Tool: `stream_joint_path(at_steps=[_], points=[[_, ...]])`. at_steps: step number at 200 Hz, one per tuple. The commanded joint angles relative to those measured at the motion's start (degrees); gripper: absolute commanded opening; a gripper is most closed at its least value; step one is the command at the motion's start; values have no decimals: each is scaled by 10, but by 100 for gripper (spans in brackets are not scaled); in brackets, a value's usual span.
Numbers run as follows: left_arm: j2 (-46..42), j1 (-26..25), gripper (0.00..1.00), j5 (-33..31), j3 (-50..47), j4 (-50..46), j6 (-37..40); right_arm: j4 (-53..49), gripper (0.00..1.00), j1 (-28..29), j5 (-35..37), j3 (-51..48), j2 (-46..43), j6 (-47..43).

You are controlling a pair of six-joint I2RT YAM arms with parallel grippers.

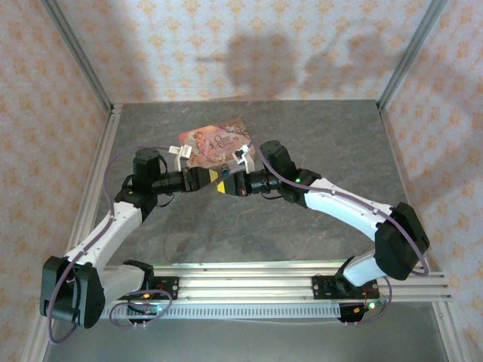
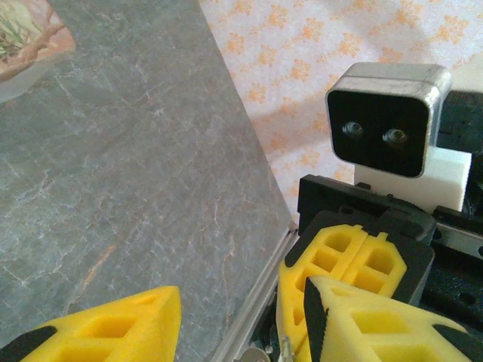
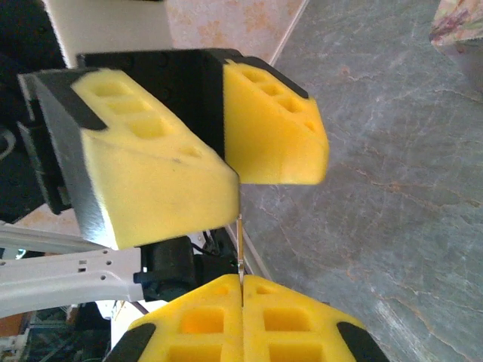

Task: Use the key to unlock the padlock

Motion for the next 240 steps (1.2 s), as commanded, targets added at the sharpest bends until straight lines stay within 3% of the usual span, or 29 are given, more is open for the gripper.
stream_joint_path(at_steps=[1,71,116,146,162,195,209,240], points=[[4,-8,47,29,18,31,-5,42,0,-6,-15,-5,-8,16],[2,-16,36,38,18,27,-1,70,0,-13,-13,-17,1,31],[-5,-19,0,28,26,4,12,53,0,-13,-12,-15,3,20],[-27,-19,0,7,35,-45,41,30,0,-13,1,-16,-3,10],[-39,-19,0,-6,52,-98,93,15,0,-14,27,-21,-19,4],[-37,-19,0,-15,99,-206,167,5,49,-20,78,-55,-79,4],[-28,-18,0,-11,122,-244,194,4,54,-21,84,-66,-100,3],[-8,-18,0,15,169,-320,254,28,55,-21,61,-77,-115,12]])
